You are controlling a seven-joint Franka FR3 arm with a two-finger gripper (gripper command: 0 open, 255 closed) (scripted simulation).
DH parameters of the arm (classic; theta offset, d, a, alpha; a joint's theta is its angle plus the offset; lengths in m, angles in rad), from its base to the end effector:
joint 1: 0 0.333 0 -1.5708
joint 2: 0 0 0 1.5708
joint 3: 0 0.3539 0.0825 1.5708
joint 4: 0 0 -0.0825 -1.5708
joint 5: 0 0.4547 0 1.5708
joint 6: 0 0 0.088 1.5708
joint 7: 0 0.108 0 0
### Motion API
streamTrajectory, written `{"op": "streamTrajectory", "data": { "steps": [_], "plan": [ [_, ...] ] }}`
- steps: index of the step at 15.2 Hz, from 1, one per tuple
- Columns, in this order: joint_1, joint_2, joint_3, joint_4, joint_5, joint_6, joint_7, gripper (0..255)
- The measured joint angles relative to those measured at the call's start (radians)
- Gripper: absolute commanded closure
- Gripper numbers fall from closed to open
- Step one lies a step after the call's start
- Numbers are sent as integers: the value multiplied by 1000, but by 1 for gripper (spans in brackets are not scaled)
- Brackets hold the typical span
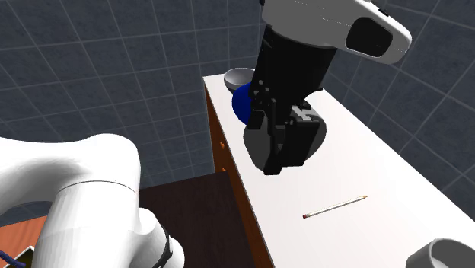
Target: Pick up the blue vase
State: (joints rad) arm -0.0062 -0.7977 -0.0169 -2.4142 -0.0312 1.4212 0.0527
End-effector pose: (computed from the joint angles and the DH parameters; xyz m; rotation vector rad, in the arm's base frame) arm 0.3275 -0.0126 0.5778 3.1023 -0.1104 -0.3036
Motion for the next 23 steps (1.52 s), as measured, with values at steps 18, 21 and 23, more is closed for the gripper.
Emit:
{"op": "streamTrajectory", "data": {
  "steps": [18,21,23],
  "plan": [
    [108,351,297,208,212,170,333,0],
    [119,446,347,278,220,203,396,0],
    [128,510,380,337,219,214,442,0]
  ]
}}
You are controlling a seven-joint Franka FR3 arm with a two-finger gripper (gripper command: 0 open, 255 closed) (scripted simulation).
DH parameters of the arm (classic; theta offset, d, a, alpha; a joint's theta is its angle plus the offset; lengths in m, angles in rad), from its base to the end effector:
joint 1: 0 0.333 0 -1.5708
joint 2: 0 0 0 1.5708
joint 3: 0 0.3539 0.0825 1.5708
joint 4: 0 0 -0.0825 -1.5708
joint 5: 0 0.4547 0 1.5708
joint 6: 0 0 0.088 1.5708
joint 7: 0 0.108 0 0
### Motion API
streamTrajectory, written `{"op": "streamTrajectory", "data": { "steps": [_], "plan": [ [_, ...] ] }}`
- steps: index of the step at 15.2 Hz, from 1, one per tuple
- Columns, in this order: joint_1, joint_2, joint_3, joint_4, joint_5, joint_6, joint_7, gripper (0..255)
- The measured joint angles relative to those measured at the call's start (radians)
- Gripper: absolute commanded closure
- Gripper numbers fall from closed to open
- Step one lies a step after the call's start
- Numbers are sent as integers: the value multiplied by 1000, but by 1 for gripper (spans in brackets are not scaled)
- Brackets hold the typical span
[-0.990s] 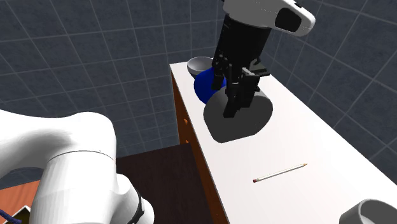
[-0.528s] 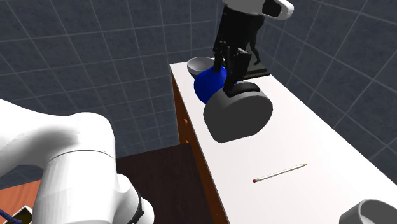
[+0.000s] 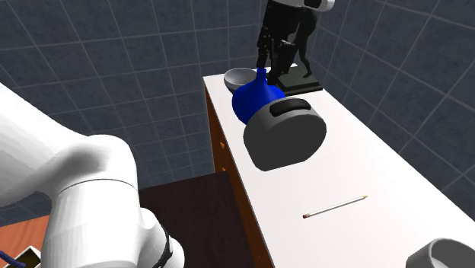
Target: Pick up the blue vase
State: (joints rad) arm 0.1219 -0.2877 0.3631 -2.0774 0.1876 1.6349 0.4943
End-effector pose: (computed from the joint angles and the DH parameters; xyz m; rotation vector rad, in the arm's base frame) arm 0.4404 0.2702 0.5469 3.1223 -0.0935 -0.2981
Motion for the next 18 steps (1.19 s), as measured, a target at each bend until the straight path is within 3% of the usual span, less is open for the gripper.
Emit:
{"op": "streamTrajectory", "data": {
  "steps": [8,16,17,18],
  "plan": [
    [43,259,101,222,-56,46,166,0],
    [51,291,110,164,-65,135,176,0],
    [51,290,110,159,-65,139,175,255],
    [51,291,109,157,-65,141,174,255]
  ]
}}
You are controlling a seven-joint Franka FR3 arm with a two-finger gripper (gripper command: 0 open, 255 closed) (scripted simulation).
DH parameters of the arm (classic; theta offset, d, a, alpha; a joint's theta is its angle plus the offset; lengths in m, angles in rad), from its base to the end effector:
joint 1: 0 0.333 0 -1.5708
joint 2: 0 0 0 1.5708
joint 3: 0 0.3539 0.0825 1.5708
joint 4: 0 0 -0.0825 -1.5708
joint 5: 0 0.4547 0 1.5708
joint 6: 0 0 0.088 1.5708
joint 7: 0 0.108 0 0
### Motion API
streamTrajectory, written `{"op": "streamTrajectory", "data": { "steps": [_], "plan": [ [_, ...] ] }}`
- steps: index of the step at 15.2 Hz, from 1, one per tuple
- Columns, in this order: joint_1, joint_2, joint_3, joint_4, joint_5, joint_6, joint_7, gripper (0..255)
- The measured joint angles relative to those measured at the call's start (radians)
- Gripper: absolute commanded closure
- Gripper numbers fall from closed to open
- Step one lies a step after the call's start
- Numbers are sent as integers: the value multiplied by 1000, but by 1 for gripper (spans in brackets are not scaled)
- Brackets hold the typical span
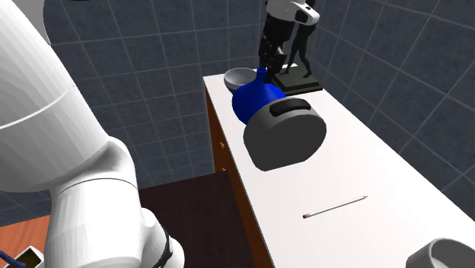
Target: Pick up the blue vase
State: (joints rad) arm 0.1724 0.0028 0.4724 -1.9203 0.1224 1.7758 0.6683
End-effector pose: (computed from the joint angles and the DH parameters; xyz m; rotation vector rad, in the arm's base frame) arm 0.4813 0.3751 0.4883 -3.1216 0.0893 0.2960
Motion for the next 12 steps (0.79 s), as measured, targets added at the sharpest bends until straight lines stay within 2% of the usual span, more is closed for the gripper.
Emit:
{"op": "streamTrajectory", "data": {
  "steps": [9,12],
  "plan": [
    [0,0,0,-1,0,1,0,255],
    [-1,-5,-1,21,1,-26,1,255]
  ]
}}
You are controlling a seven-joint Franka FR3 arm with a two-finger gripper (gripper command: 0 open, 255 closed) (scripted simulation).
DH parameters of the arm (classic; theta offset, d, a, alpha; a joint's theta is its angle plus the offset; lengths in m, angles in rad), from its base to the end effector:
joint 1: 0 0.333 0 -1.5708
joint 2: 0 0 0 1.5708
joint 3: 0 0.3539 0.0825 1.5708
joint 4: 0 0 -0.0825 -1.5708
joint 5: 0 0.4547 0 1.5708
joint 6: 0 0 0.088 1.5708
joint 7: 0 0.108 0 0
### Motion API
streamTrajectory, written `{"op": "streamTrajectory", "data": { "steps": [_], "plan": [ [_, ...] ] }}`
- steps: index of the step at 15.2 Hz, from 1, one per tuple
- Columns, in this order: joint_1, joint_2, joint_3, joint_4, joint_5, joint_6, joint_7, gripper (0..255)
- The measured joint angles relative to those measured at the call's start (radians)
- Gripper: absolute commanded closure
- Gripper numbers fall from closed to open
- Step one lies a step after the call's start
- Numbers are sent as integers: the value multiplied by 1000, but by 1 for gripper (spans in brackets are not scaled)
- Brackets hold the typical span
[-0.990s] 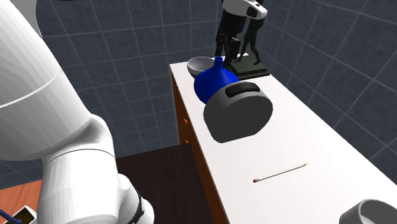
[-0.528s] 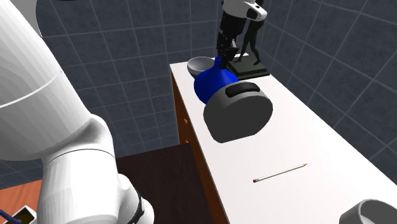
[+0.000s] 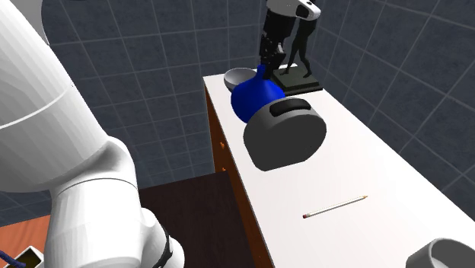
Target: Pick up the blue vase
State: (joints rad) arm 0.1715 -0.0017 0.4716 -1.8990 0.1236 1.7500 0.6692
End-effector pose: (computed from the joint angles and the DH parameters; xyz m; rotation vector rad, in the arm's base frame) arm 0.4818 0.3751 0.5001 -3.1218 0.0893 0.2965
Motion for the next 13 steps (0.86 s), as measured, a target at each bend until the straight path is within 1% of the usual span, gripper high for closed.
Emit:
{"op": "streamTrajectory", "data": {
  "steps": [13],
  "plan": [
    [-2,-7,-2,159,1,-165,15,255]
  ]
}}
